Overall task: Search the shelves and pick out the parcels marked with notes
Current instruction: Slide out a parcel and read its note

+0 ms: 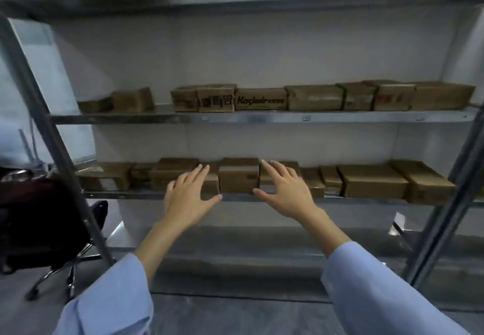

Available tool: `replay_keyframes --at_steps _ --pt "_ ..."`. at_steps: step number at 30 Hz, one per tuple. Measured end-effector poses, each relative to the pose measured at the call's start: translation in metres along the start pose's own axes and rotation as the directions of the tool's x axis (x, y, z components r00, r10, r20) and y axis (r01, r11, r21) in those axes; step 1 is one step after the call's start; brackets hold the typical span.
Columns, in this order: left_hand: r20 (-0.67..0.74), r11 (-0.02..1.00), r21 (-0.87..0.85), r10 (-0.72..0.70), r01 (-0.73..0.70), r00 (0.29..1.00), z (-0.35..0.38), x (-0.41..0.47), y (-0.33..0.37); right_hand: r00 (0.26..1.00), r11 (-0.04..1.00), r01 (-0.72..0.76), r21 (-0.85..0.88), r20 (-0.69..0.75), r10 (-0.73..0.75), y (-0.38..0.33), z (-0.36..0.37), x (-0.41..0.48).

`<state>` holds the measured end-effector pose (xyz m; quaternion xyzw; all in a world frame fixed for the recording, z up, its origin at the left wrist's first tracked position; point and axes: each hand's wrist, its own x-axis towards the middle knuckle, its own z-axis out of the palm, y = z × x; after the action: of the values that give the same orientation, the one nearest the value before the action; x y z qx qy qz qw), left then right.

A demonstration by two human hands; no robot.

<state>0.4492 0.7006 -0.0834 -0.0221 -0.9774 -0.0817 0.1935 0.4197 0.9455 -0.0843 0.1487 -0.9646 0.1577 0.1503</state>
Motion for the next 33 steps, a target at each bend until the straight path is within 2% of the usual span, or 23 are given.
replay_keyframes --at_steps 12,22,28,33 --pt "-0.11 0.996 -0.023 -0.086 0.084 0.99 -0.016 0.127 -0.069 0.979 0.978 0.202 0.045 -0.034 -0.2 -0.04 0.019 0.182" --pt "-0.154 0.99 -0.043 -0.142 0.137 0.978 0.001 0.232 -0.115 0.953 0.955 0.292 0.047 -0.098 -0.286 -0.06 0.044 0.313" --pt "-0.184 0.994 -0.05 -0.109 0.101 0.977 0.01 0.296 -0.156 0.942 0.948 0.313 0.052 -0.143 -0.303 -0.087 0.061 0.374" --pt "-0.203 0.999 -0.027 -0.037 0.032 0.979 0.018 0.357 -0.195 0.932 0.961 0.277 -0.01 -0.238 -0.272 -0.104 0.071 0.421"
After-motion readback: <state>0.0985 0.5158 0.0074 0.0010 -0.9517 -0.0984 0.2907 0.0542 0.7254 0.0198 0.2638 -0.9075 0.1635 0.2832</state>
